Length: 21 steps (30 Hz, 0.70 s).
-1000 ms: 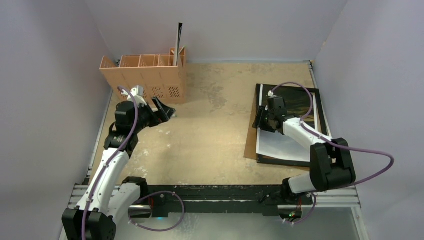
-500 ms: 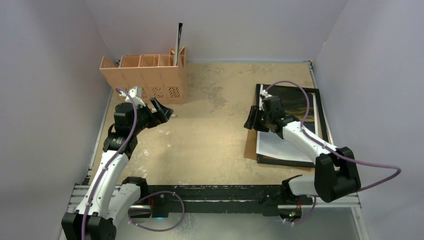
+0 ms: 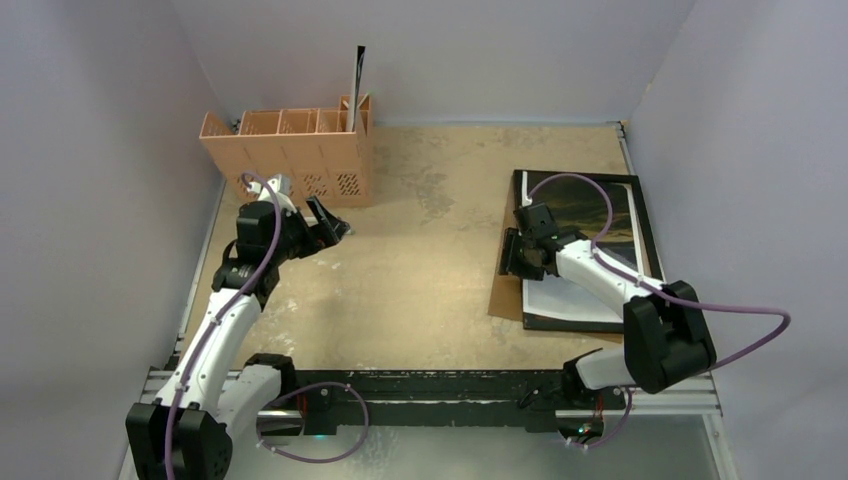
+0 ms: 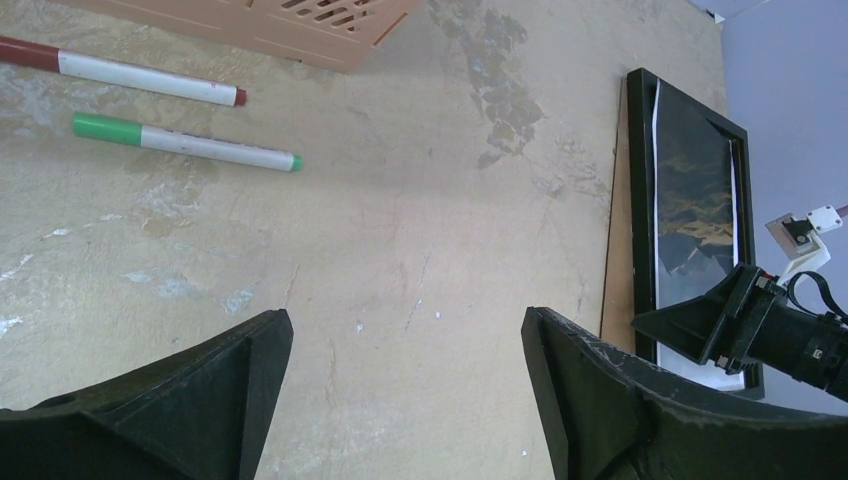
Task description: Put the photo into the frame
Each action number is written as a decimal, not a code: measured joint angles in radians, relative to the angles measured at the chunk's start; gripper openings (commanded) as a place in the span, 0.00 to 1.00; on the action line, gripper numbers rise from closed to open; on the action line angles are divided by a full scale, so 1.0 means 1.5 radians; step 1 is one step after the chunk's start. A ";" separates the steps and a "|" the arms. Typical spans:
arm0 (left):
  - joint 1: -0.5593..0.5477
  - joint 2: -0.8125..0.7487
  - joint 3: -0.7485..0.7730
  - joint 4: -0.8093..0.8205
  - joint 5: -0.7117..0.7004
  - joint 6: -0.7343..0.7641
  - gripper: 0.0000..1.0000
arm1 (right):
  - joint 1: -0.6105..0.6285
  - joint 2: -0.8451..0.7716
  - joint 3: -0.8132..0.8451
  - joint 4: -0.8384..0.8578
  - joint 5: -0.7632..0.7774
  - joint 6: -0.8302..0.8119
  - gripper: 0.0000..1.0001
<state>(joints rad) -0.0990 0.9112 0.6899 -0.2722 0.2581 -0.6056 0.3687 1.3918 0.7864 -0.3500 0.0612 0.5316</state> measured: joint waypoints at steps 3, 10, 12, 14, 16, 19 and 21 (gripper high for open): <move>0.000 0.003 0.000 0.000 0.000 0.000 0.89 | 0.001 -0.002 0.005 -0.032 0.038 0.002 0.55; 0.000 0.014 0.000 0.000 0.000 -0.001 0.89 | 0.001 0.032 0.043 -0.077 0.105 0.003 0.54; 0.000 0.017 0.000 0.000 -0.001 -0.001 0.89 | 0.002 0.038 0.050 -0.084 0.119 0.003 0.55; 0.000 0.019 0.000 0.000 -0.001 -0.001 0.89 | 0.003 0.040 0.054 -0.090 0.130 0.004 0.55; 0.000 0.021 0.000 0.000 -0.001 -0.001 0.89 | 0.003 0.043 0.057 -0.093 0.143 0.005 0.55; 0.000 0.025 0.000 0.000 -0.001 -0.002 0.89 | 0.003 0.063 0.064 -0.096 0.157 0.005 0.55; 0.000 0.027 0.000 0.000 -0.001 -0.002 0.89 | 0.003 0.076 0.065 -0.095 0.167 0.004 0.56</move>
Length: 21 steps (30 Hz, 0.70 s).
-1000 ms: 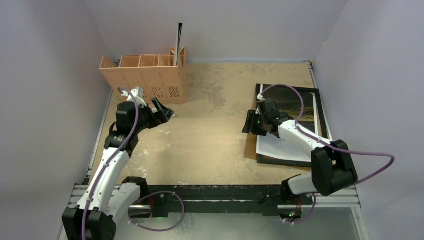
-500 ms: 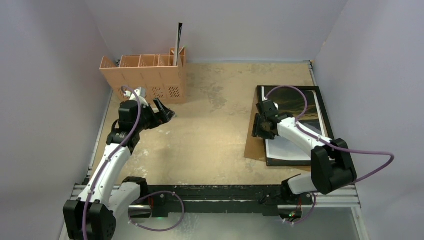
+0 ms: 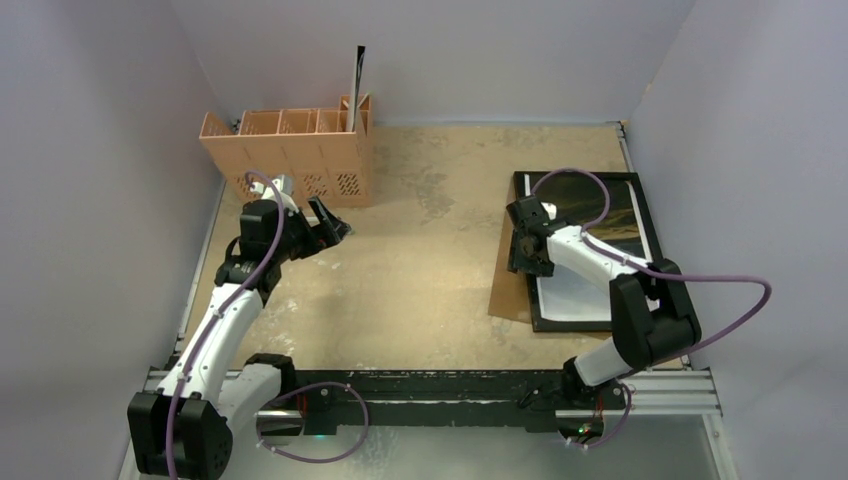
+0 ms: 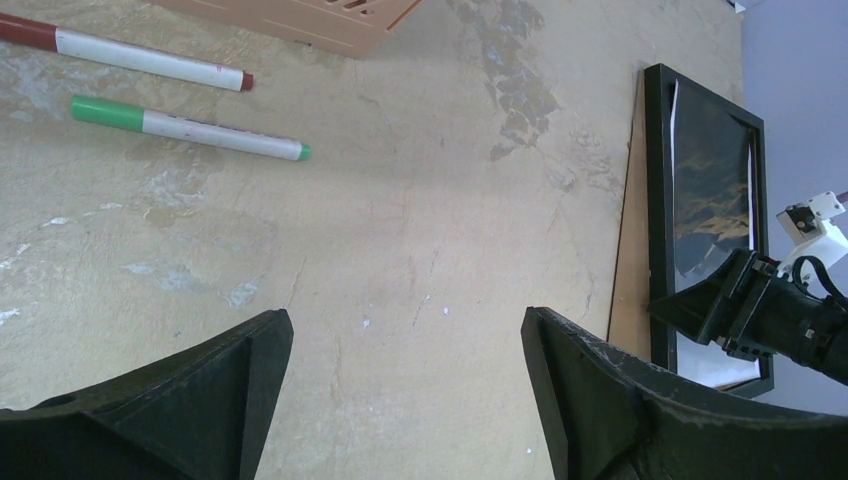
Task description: Put the photo into the frame
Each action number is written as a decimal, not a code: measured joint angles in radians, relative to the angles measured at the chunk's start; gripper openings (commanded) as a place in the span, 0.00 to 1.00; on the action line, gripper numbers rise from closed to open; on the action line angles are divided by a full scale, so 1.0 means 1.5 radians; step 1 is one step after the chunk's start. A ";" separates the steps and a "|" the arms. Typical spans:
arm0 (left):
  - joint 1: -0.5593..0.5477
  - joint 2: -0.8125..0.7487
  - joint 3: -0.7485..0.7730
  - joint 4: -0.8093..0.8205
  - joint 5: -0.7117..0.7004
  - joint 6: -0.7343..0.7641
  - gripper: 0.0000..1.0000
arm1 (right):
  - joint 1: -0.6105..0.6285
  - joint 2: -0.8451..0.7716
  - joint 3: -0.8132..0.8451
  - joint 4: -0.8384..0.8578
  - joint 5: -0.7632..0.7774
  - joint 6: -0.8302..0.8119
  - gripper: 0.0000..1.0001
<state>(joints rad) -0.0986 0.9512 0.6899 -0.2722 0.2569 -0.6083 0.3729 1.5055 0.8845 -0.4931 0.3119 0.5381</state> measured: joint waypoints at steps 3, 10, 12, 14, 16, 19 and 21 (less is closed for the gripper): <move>0.000 0.001 0.000 0.000 0.000 0.000 0.89 | 0.000 0.014 0.000 0.001 0.008 0.000 0.56; 0.000 0.004 0.000 0.000 0.000 0.000 0.89 | 0.000 0.032 0.000 0.015 0.006 -0.001 0.55; 0.000 0.005 0.000 0.000 0.000 0.000 0.89 | 0.000 0.032 0.000 0.019 0.006 -0.002 0.53; 0.000 0.005 0.000 0.000 0.000 0.000 0.89 | 0.000 0.032 0.000 0.021 0.006 -0.004 0.49; 0.000 0.005 0.000 0.000 0.000 0.000 0.89 | 0.000 0.031 0.000 0.025 0.006 -0.006 0.44; 0.000 0.006 0.000 0.000 0.000 0.000 0.89 | 0.000 0.030 0.000 0.030 0.008 -0.010 0.29; 0.000 0.006 0.000 0.000 0.000 0.000 0.89 | 0.000 0.030 0.000 0.035 0.008 -0.012 0.20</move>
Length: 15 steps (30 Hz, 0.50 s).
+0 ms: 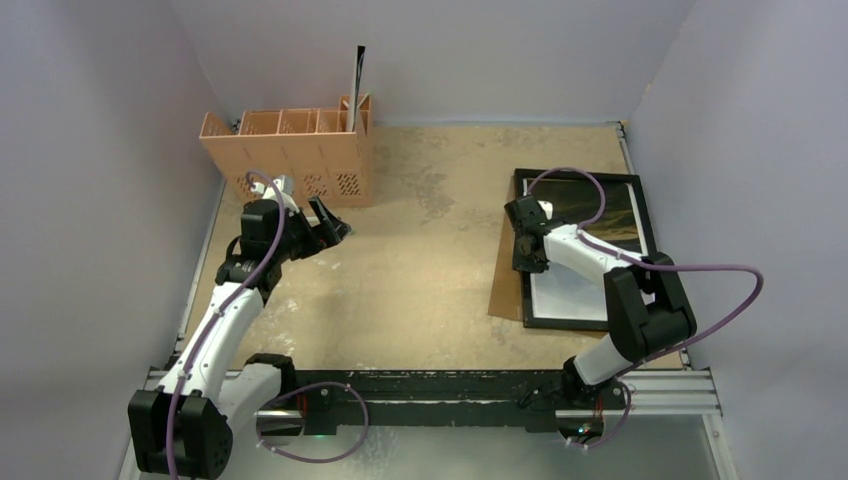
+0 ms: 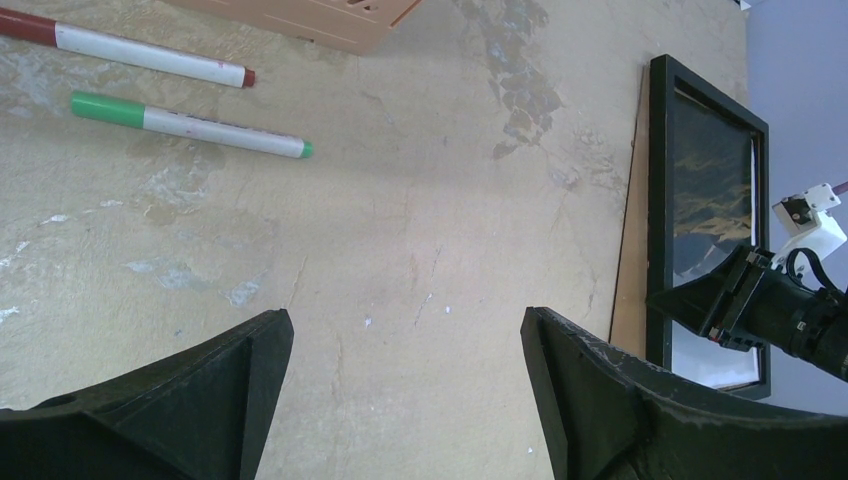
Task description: Put the photo into the frame
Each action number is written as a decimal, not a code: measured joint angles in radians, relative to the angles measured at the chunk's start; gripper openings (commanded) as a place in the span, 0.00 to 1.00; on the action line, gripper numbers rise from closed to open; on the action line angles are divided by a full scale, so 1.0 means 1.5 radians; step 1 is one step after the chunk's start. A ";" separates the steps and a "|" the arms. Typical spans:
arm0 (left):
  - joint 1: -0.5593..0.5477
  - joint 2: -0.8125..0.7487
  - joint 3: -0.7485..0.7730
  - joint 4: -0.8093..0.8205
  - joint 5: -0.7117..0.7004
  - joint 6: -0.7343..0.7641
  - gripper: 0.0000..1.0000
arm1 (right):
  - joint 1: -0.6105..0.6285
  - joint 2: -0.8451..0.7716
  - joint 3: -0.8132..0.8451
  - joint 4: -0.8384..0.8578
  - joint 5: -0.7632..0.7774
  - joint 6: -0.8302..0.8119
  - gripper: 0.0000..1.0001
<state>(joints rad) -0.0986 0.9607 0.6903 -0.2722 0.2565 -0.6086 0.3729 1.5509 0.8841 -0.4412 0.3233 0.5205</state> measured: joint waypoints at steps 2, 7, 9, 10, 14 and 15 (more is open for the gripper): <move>0.000 0.000 0.000 0.000 0.000 0.000 0.89 | 0.000 0.000 0.000 0.007 0.000 -0.010 0.13; 0.000 0.000 0.000 0.000 -0.001 0.000 0.89 | 0.001 0.000 0.000 0.016 0.000 -0.013 0.04; 0.000 0.001 0.000 0.000 -0.001 0.000 0.89 | 0.001 -0.002 0.004 0.010 0.001 -0.013 0.02; 0.000 0.002 0.000 0.000 -0.001 0.000 0.89 | 0.001 -0.006 0.007 0.005 0.001 -0.013 0.00; 0.000 0.007 0.001 0.001 0.003 0.000 0.89 | 0.002 -0.046 0.032 -0.019 0.008 -0.009 0.00; 0.000 0.009 0.001 0.001 0.005 0.000 0.89 | 0.002 -0.058 0.040 -0.024 0.013 -0.008 0.00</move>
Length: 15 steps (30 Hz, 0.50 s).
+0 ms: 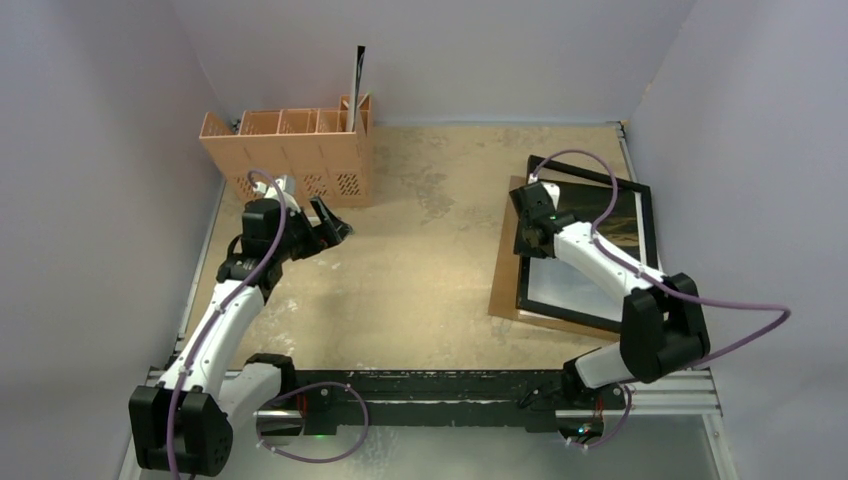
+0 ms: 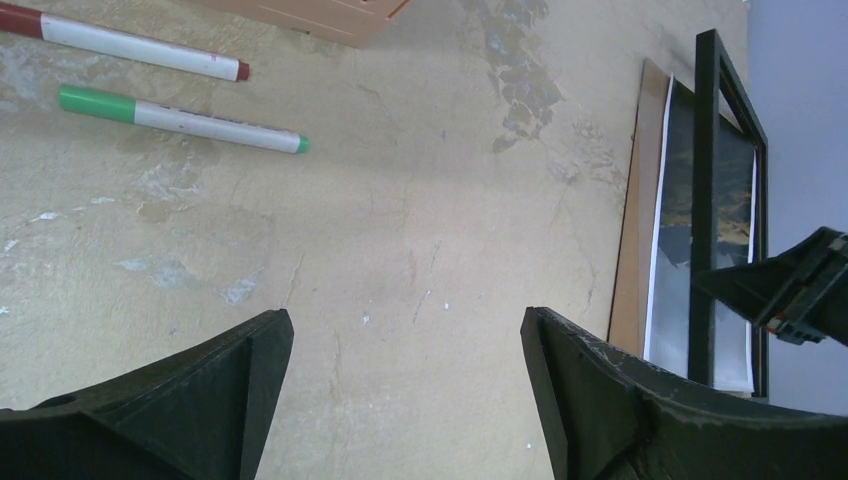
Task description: Put the photo into the frame
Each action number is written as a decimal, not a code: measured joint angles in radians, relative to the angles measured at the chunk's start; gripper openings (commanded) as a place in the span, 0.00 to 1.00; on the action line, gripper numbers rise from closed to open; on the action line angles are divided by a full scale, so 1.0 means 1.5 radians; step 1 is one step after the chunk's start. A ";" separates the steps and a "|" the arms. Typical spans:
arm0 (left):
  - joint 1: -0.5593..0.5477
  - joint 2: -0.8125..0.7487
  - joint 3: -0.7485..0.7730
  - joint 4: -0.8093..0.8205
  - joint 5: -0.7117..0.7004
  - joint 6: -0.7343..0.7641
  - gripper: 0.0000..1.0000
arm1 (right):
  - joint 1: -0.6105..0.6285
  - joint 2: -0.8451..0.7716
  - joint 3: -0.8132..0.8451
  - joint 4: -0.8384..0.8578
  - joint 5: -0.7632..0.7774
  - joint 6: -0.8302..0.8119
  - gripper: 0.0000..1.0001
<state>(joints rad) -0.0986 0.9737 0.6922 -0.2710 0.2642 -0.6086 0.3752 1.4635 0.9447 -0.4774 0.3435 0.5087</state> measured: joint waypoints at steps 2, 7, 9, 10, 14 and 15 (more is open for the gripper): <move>0.000 0.004 0.001 0.000 0.006 0.000 0.89 | 0.001 -0.021 0.020 -0.009 0.010 0.003 0.00; 0.000 0.014 0.001 0.002 0.027 0.000 0.89 | 0.005 -0.045 0.076 -0.027 0.046 0.009 0.00; 0.000 0.020 0.001 0.005 0.036 0.000 0.89 | 0.008 -0.045 0.094 -0.034 0.060 0.011 0.00; 0.000 0.022 0.001 0.007 0.041 0.000 0.89 | 0.009 -0.045 0.101 -0.036 0.065 0.011 0.00; 0.000 0.032 0.001 0.020 0.074 0.000 0.89 | 0.012 -0.048 0.121 -0.038 0.085 0.013 0.00; 0.000 0.034 0.001 0.025 0.087 0.000 0.89 | 0.013 -0.051 0.124 -0.037 0.089 0.014 0.00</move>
<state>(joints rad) -0.0986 1.0241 0.6937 -0.2333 0.3954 -0.6090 0.3946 1.3865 1.1313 -0.5323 0.4774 0.5293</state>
